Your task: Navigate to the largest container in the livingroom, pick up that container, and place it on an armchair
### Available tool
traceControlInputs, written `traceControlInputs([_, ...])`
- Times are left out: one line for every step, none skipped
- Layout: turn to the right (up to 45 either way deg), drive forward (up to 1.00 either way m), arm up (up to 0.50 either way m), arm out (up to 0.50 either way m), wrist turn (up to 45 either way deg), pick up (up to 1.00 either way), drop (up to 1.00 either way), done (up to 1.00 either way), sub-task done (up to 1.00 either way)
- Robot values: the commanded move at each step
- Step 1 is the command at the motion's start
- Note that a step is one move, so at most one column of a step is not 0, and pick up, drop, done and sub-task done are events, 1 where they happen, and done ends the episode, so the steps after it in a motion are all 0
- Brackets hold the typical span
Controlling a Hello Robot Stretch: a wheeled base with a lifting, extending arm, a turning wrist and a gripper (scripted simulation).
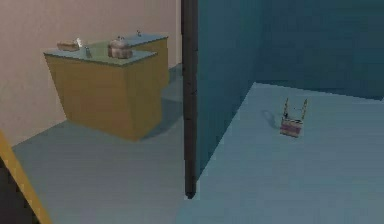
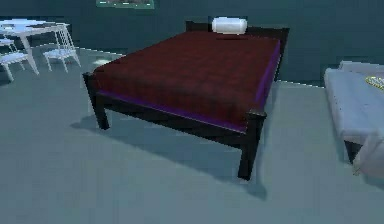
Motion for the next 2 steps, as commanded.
traceControlInputs([0.0,0.35,0.0,0.0,0.0,0.0,0.0,0.0,0.0])
traceControlInputs([-33.0,0.0,0.0,0.0,0.0,0.0,0.0,0.0,0.0])
